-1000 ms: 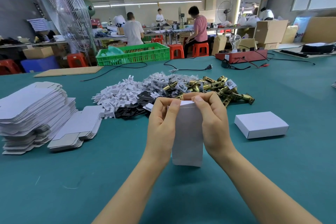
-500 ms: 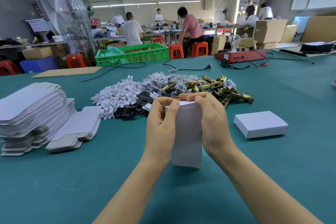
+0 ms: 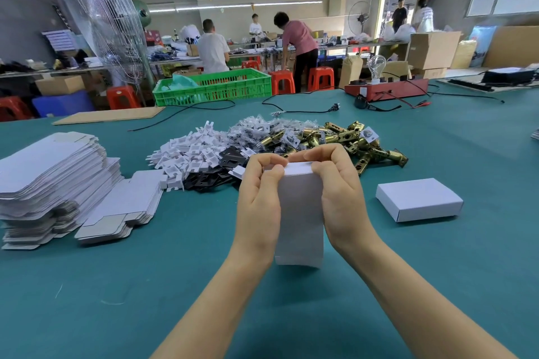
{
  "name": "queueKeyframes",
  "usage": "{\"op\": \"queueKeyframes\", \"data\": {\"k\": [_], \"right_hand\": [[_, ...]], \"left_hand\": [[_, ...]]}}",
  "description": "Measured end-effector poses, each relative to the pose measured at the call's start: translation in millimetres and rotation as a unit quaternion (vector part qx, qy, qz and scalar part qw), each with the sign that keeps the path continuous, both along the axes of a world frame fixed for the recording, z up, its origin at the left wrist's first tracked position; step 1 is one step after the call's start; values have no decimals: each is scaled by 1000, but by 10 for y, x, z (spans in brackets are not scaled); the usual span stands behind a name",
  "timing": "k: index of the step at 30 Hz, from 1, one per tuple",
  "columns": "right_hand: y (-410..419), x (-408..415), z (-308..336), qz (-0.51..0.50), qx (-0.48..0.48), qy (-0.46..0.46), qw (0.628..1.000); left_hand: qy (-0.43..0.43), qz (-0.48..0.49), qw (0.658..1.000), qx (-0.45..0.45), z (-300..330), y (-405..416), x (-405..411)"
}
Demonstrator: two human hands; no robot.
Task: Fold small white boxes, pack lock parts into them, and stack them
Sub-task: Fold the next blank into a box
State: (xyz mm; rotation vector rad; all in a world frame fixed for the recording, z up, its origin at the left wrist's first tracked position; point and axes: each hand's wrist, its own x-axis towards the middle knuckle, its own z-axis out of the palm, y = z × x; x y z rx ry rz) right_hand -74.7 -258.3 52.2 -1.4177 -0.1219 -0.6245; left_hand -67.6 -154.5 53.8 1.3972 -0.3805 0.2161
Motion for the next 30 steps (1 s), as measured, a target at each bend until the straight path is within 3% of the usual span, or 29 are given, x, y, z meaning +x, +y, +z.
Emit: {"op": "queueKeyframes", "data": {"k": [6, 10, 14, 19, 21, 24, 28, 30], "right_hand": [[46, 12, -46, -30, -10, 34, 999], [88, 77, -97, 32, -46, 196, 979], [18, 22, -45, 78, -128, 294, 944], [-16, 56, -37, 174, 17, 299, 938], [-36, 74, -66, 153, 80, 262, 949], [-92, 109, -147, 138, 91, 217, 962], [-122, 146, -252, 163, 45, 199, 965], [-137, 175, -328, 179, 35, 195, 964]], "left_hand": [[-126, 67, 990, 12, -20, -24, -47], [-219, 140, 964, 52, -110, 39, 8], [-286, 151, 940, 110, -234, 105, 80], [-337, 133, 920, 147, -363, 103, 99], [-311, 151, 926, 155, -429, 76, 96], [-189, 182, 954, 142, -514, 82, 132], [46, 56, 997, 16, -561, 197, 262], [60, 29, 998, 0, -579, 249, 312]]}}
